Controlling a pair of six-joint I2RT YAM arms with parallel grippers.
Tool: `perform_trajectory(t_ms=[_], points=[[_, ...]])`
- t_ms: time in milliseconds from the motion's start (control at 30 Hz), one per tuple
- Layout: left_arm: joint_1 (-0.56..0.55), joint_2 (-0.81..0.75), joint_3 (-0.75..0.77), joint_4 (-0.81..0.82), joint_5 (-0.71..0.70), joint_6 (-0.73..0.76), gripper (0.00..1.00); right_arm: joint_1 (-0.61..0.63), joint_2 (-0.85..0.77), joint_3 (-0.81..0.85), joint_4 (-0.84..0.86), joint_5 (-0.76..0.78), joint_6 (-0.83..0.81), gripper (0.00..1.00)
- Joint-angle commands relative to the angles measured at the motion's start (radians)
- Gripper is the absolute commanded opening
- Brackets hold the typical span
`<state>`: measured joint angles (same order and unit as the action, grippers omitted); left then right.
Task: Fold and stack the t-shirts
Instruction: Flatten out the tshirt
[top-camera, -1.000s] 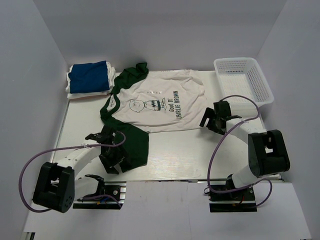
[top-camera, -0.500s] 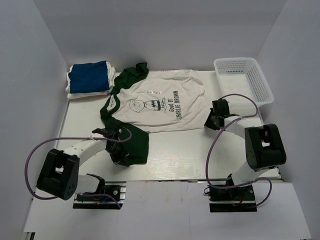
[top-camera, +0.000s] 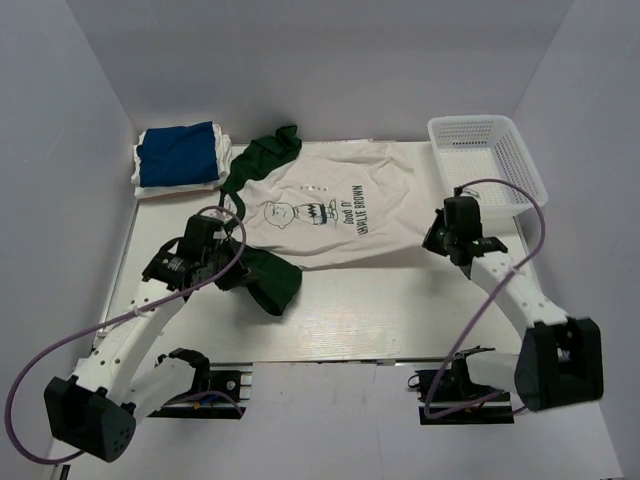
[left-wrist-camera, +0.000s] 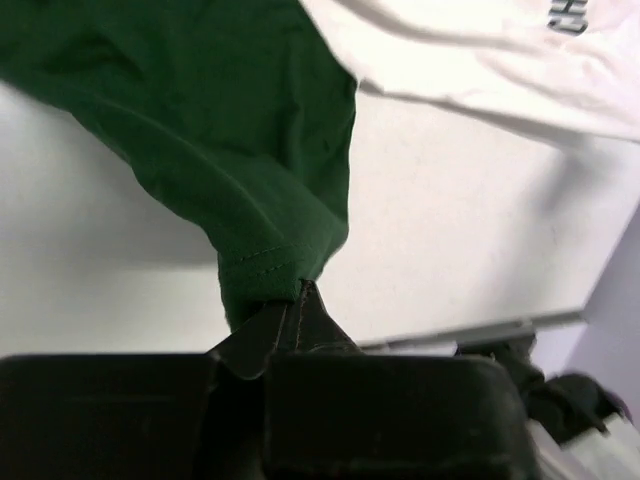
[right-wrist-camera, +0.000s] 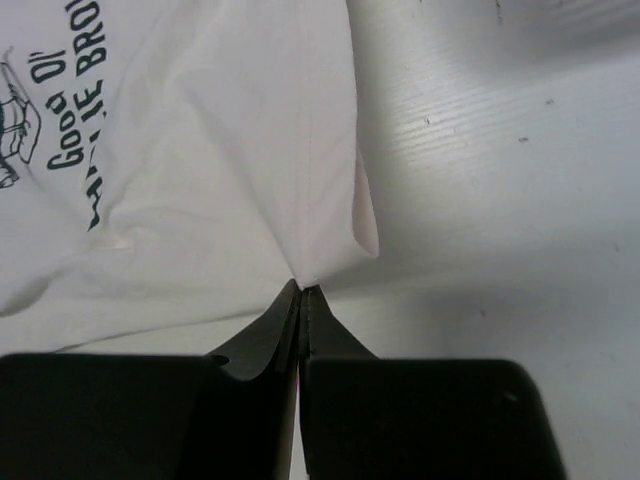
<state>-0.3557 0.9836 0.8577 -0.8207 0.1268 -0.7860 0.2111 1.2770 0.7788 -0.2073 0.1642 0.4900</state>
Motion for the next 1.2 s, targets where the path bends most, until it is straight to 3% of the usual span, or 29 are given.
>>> perform_trajectory(t_ms=[0, 133, 233, 400, 467, 667, 833, 933, 1000, 1167], points=[[0.0, -0.054, 0.026, -0.141, 0.135, -0.027, 0.0, -0.004, -0.14, -0.03, -0.234, 0.028, -0.016, 0.0], [0.0, -0.094, 0.035, -0.267, 0.252, -0.058, 0.0, -0.006, -0.272, -0.075, -0.48, 0.018, 0.01, 0.0], [0.0, -0.149, -0.06, -0.333, 0.365, -0.078, 0.0, -0.006, -0.288, -0.125, -0.582, 0.003, 0.036, 0.0], [0.0, -0.174, -0.206, -0.388, 0.484, -0.021, 0.0, -0.006, -0.268, -0.164, -0.604, 0.032, 0.064, 0.0], [0.0, -0.148, -0.194, -0.356, 0.497, -0.003, 0.0, -0.007, -0.262, -0.148, -0.578, 0.034, 0.058, 0.0], [0.0, 0.059, 0.293, -0.172, 0.245, 0.183, 0.0, -0.003, -0.262, 0.087, -0.44, 0.064, -0.027, 0.0], [0.017, 0.098, 0.412, 0.188, 0.115, 0.221, 0.0, -0.001, -0.213, 0.27, -0.35, 0.034, -0.132, 0.0], [0.017, 0.165, 0.601, 0.215, -0.094, 0.277, 0.0, -0.001, -0.182, 0.393, -0.289, 0.092, -0.166, 0.0], [0.017, 0.199, 0.739, 0.251, -0.148, 0.323, 0.0, -0.004, -0.171, 0.46, -0.198, 0.089, -0.21, 0.0], [0.017, 0.257, 1.05, 0.383, -0.256, 0.442, 0.0, -0.006, -0.099, 0.781, -0.176, 0.124, -0.295, 0.0]])
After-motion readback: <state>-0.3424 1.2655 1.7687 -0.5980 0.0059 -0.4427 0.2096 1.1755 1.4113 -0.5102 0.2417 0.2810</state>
